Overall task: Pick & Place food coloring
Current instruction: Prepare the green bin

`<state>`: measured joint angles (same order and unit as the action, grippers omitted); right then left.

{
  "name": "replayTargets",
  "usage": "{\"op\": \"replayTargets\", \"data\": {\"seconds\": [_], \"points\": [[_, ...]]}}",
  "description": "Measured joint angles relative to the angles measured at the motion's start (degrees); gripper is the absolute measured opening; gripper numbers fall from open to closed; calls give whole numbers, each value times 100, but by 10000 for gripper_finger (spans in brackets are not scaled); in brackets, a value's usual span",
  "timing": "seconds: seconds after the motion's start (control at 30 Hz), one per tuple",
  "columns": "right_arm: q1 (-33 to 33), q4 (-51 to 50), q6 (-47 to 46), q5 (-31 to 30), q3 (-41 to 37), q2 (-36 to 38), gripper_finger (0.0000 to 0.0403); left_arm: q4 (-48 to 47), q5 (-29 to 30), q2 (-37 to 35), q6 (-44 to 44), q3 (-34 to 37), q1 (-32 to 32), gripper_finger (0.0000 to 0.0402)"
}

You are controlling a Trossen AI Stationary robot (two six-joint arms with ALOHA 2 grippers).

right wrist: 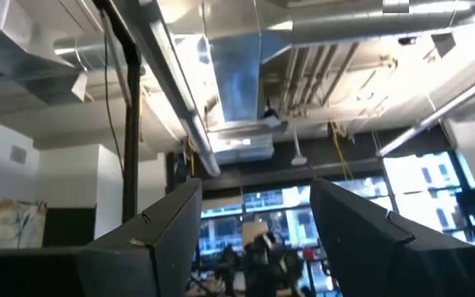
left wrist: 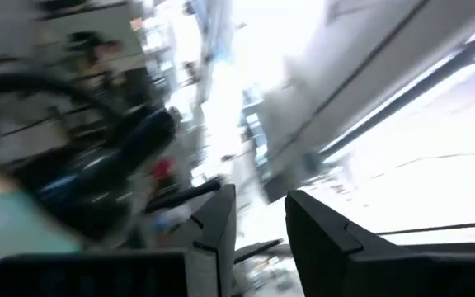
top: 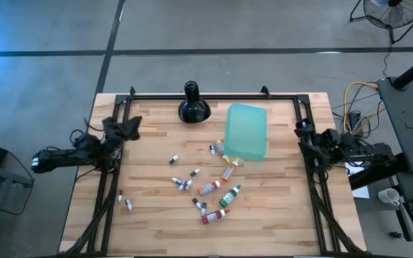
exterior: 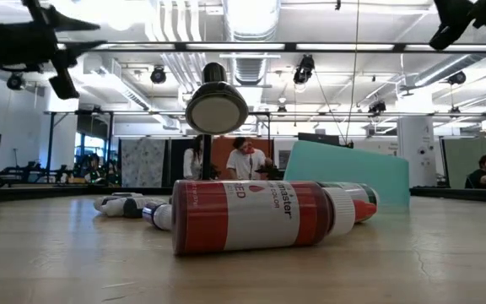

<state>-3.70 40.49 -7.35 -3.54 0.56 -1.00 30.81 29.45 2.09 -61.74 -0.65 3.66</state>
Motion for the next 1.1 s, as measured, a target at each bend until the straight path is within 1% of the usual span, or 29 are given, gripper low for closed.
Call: {"op": "replayTargets", "data": {"seconds": [0.07,0.1,0.17,0.23,0.37,0.47,0.53,0.6,0.77,0.87,0.9,1.03,1.1], "points": [[-1,-112,-383,-287,0,-85,219,0,-32,136,148,-160,2,80],[-4,-205,-675,-567,0,-148,219,11,-97,237,198,-262,0,80],[-2,-517,-1315,-1170,2,-332,219,21,-324,539,216,-486,1,80],[-2,-861,-1710,-1464,0,-562,219,-1,-624,945,282,-741,0,80],[-2,-1055,-2521,-1497,-1,-1091,219,-2,-1206,1934,540,-1411,0,80],[-2,-949,-3233,-1507,-2,-1371,219,-221,-1873,2670,821,-2016,0,80],[-2,-903,-3644,-1507,-1,-1470,219,-754,-2452,3084,1044,-2480,0,80],[-2,-835,-4185,-1507,-2,-1542,219,-1687,-2851,3451,1221,-2957,-6,80],[-2,-820,-5847,-1513,-2,-1562,219,-4627,-2884,4280,1513,-4040,-80,80],[0,-809,-5851,-1806,-2,-1558,219,-5670,-2888,4795,1672,-4365,-193,80],[2,-809,-5826,-1938,-2,-1560,219,-5735,-2889,4917,1736,-4453,-237,80],[2,-800,-6049,-2528,-2,-1601,219,-5352,-2868,5426,2174,-4574,-472,80],[1,-847,-6041,-2644,-2,-1611,219,-5161,-2734,5727,2412,-4568,-569,80]]}}
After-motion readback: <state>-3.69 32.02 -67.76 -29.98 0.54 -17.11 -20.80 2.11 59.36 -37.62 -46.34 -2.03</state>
